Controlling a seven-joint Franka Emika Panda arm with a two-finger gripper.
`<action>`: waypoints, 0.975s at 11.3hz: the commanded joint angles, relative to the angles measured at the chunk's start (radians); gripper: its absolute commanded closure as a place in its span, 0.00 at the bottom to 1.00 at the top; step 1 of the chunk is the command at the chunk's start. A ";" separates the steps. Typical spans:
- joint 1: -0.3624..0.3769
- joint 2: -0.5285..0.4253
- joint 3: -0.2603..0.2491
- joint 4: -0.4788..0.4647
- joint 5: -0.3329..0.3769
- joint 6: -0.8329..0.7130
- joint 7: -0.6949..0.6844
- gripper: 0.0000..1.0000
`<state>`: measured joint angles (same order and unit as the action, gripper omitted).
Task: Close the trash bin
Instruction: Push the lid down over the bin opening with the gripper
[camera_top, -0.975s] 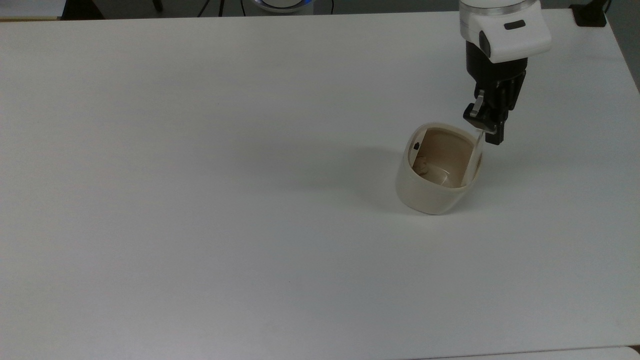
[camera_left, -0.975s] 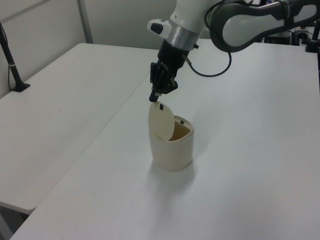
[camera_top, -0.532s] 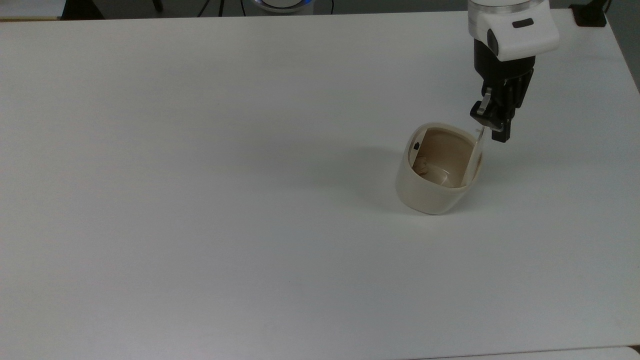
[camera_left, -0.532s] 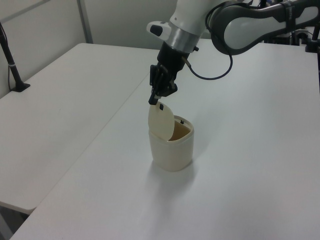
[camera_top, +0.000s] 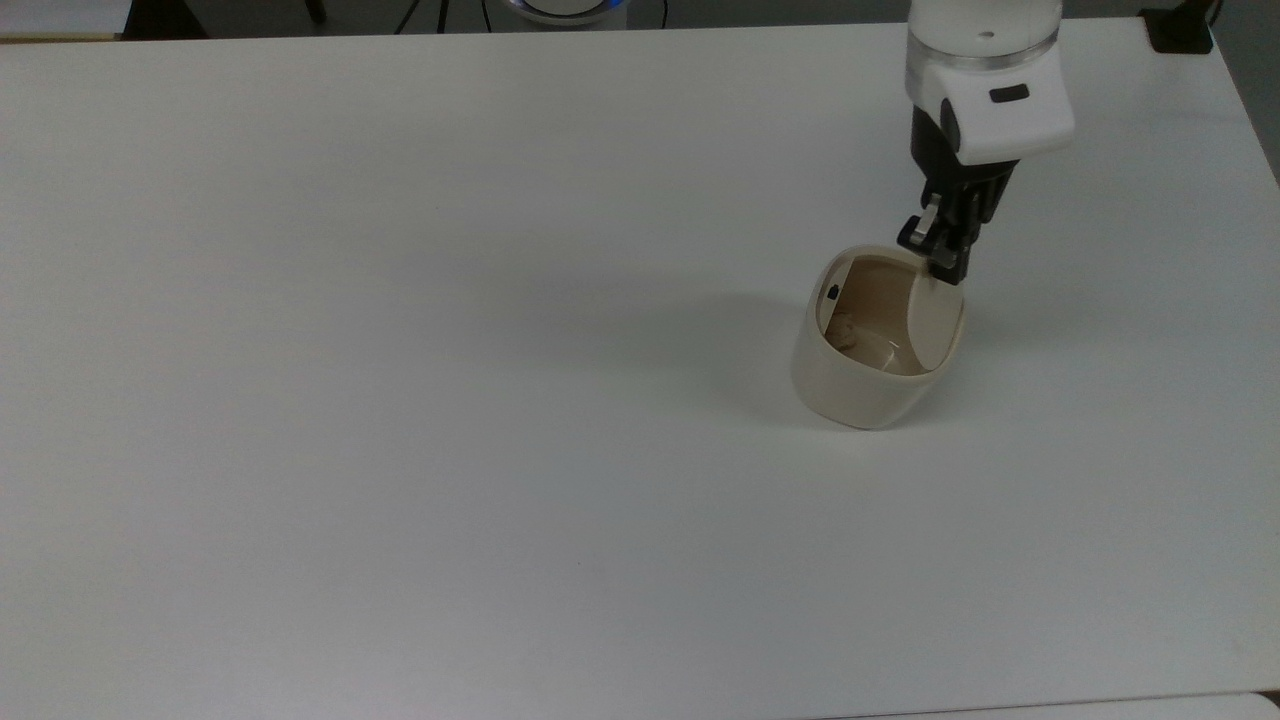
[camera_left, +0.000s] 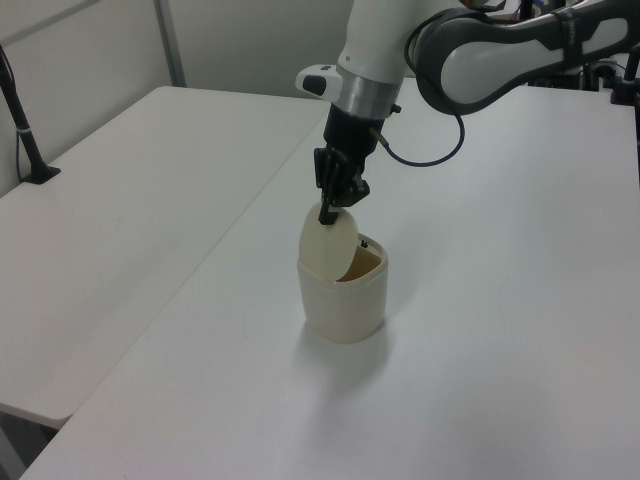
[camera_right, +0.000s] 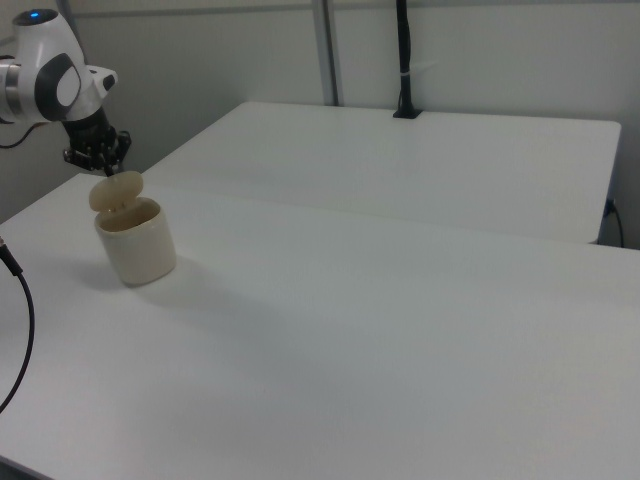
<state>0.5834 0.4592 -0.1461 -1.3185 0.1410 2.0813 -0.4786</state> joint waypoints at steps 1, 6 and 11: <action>-0.028 -0.014 -0.009 -0.043 0.002 -0.053 -0.070 1.00; -0.040 -0.008 -0.012 -0.099 0.000 -0.086 -0.103 1.00; -0.036 0.013 -0.010 -0.122 -0.009 -0.078 -0.109 1.00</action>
<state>0.5381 0.4684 -0.1484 -1.4211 0.1393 2.0120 -0.5665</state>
